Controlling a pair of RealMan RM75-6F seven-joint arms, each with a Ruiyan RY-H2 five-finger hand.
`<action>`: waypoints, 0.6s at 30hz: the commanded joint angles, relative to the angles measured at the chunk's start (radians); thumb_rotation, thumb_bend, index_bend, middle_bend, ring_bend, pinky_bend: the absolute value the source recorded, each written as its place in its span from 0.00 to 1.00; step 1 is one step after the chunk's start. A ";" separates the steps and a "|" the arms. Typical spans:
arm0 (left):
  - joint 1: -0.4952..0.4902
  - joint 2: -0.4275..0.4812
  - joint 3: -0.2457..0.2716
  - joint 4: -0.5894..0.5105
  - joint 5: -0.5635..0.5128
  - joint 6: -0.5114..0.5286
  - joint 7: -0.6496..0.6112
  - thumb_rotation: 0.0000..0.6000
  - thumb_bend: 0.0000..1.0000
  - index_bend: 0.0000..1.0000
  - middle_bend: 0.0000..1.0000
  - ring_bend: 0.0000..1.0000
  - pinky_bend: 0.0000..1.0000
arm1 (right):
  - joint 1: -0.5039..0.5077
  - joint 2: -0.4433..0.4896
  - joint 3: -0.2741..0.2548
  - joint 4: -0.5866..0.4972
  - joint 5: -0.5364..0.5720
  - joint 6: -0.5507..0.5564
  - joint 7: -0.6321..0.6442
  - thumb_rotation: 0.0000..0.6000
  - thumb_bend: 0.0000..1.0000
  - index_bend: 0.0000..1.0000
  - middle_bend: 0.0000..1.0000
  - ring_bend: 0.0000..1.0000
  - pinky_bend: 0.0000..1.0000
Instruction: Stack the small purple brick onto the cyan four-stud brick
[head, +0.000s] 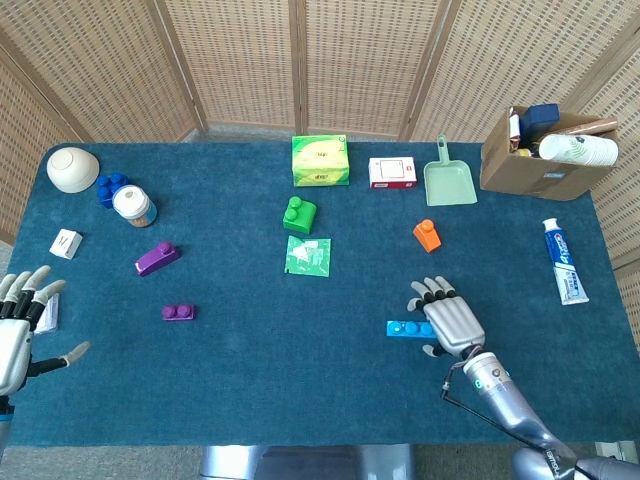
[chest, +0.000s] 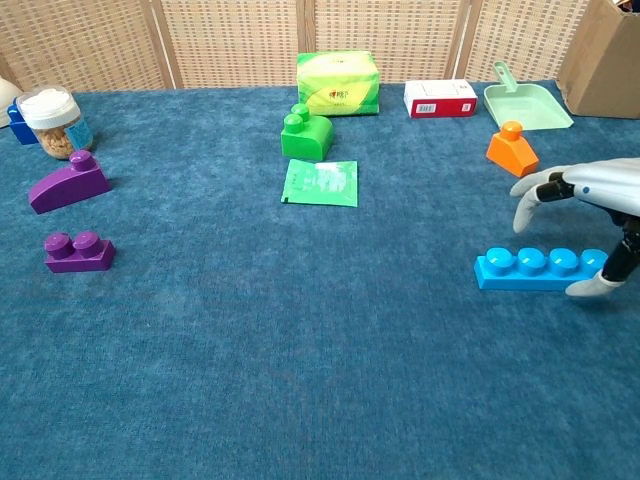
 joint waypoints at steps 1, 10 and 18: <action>-0.002 -0.002 -0.001 0.003 0.000 -0.001 -0.001 0.81 0.11 0.18 0.08 0.00 0.00 | 0.006 -0.010 -0.004 0.017 0.010 0.002 -0.002 1.00 0.16 0.32 0.12 0.00 0.03; -0.004 -0.007 0.000 0.018 -0.006 0.000 -0.016 0.81 0.11 0.18 0.08 0.00 0.00 | 0.019 -0.043 -0.017 0.062 0.016 0.012 0.005 1.00 0.16 0.36 0.14 0.01 0.04; 0.000 -0.007 0.001 0.028 -0.010 0.007 -0.029 0.81 0.11 0.18 0.08 0.00 0.00 | 0.024 -0.059 -0.025 0.080 0.009 0.025 0.013 1.00 0.17 0.42 0.18 0.03 0.05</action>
